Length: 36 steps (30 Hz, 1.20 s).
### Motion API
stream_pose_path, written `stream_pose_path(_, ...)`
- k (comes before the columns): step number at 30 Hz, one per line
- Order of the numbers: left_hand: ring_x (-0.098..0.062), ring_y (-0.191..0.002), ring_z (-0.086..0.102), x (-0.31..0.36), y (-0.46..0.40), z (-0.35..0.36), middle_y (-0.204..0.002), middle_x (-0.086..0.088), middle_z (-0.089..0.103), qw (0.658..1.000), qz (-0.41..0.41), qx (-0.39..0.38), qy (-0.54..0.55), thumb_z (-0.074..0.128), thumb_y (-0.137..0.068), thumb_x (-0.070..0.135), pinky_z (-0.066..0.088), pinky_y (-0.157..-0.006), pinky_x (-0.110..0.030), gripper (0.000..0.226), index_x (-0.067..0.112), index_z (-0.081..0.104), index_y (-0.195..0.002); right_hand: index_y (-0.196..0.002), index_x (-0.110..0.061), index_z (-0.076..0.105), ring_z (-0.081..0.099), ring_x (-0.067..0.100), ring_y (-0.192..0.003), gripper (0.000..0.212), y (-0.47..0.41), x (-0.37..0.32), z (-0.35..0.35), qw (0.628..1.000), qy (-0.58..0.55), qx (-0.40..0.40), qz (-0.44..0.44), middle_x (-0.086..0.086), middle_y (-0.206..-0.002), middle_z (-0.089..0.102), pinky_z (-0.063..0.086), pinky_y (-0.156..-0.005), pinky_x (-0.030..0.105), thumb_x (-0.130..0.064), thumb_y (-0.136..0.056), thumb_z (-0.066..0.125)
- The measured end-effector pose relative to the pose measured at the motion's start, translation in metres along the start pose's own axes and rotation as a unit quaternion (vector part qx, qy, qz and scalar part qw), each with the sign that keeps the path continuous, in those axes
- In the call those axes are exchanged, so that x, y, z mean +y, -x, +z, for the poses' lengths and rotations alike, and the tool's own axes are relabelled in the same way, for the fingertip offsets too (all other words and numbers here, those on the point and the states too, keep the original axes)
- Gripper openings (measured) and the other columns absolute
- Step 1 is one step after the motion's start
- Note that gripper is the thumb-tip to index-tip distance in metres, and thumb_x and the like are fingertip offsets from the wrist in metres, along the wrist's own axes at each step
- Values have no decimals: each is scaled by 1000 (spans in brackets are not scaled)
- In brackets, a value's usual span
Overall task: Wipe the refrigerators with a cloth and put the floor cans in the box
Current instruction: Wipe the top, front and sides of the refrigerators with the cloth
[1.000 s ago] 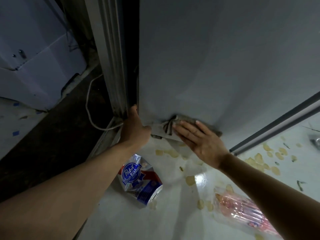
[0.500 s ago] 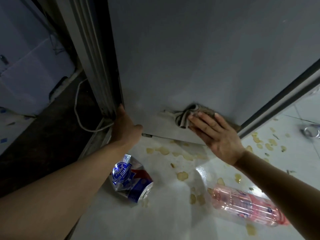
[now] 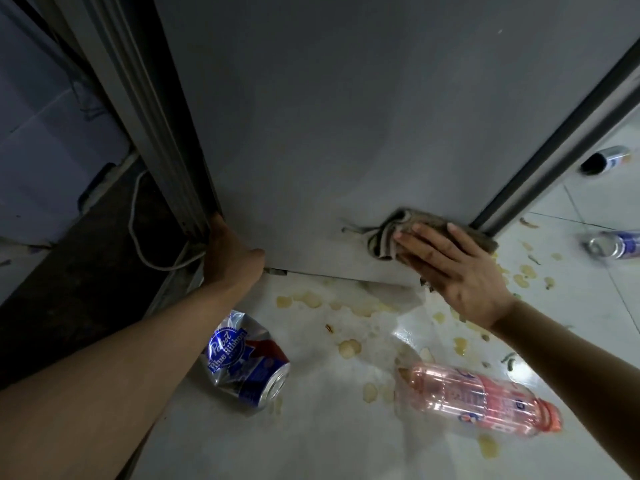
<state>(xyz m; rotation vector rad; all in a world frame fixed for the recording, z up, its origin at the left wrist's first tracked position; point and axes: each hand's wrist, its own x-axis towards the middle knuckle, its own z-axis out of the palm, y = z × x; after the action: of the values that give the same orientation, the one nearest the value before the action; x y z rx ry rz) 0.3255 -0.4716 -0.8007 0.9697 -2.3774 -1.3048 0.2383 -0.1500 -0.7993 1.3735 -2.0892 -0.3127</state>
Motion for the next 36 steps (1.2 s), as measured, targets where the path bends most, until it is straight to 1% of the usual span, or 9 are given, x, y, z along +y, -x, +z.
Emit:
stream_pose_path(2,-32,-124,48,1,1,1,-137,-16,48,1000,-3,4,2,59,-72,-2,40,-98,-34,70,5,30,-135,-142,-17,34,10,19,-146,51,10,-6,10,1000,-7,-19,-11,-4,-157,15,11,-120,41,-5,-93,37)
stream_pose_path(7,-32,-126,46,3,2,1,-139,-16,46,1000,5,12,-9,58,-73,-2,39,-98,-33,71,3,28,-137,-118,-21,66,46,16,-129,64,14,-32,22,974,-22,-197,-110,-5,-138,51,25,-114,34,-11,-57,84)
stream_pose_path(13,-30,-125,48,4,4,2,-137,-16,48,1000,9,15,17,57,-75,-4,36,-93,-26,67,4,30,-135,-133,-8,50,40,30,-134,40,15,8,-3,996,-83,-15,-30,12,-141,47,29,-114,44,-6,-93,49)
stream_pose_path(17,-31,-125,48,2,2,4,-137,-16,48,999,6,22,23,59,-75,-3,37,-95,-28,68,5,30,-136,-114,-5,63,46,35,-117,24,15,11,-3,990,-93,87,55,14,-126,47,40,-99,42,-10,-92,56)
stream_pose_path(21,-32,-126,46,-5,-1,7,-140,-16,45,999,23,20,13,60,-73,-3,36,-99,-32,73,6,26,-137,-102,-7,70,46,32,-109,20,25,-9,20,992,-104,45,61,11,-117,46,50,-83,43,-8,-85,59)
stream_pose_path(29,-30,-125,47,-10,-4,8,-140,-11,45,999,19,6,31,58,-72,-4,38,-98,-32,80,12,22,-141,-111,-14,68,57,32,-105,36,32,-39,27,983,-122,-129,46,9,-110,65,52,-87,40,-6,-78,57)
stream_pose_path(31,-30,-125,46,-11,-5,5,-141,-11,44,999,11,-13,40,57,-73,-4,38,-101,-34,81,14,19,-142,-114,-15,66,61,29,-101,37,24,-46,22,968,-148,-172,105,7,-112,63,54,-88,40,-8,-78,64)
stream_pose_path(34,-30,-128,45,-17,-9,-4,-142,-10,43,994,5,-69,80,52,-76,-8,38,-107,-46,81,19,17,-144,-128,-20,54,45,20,-116,37,12,-66,8,916,-223,-242,227,2,-131,45,44,-97,34,-27,-95,41)
stream_pose_path(36,-29,-128,45,-22,-13,-11,-141,-9,45,991,12,-90,94,51,-77,-13,39,-106,-48,80,18,20,-144,-123,-20,60,42,24,-117,34,6,-82,3,915,-235,-211,252,6,-131,45,46,-95,33,-26,-93,46)
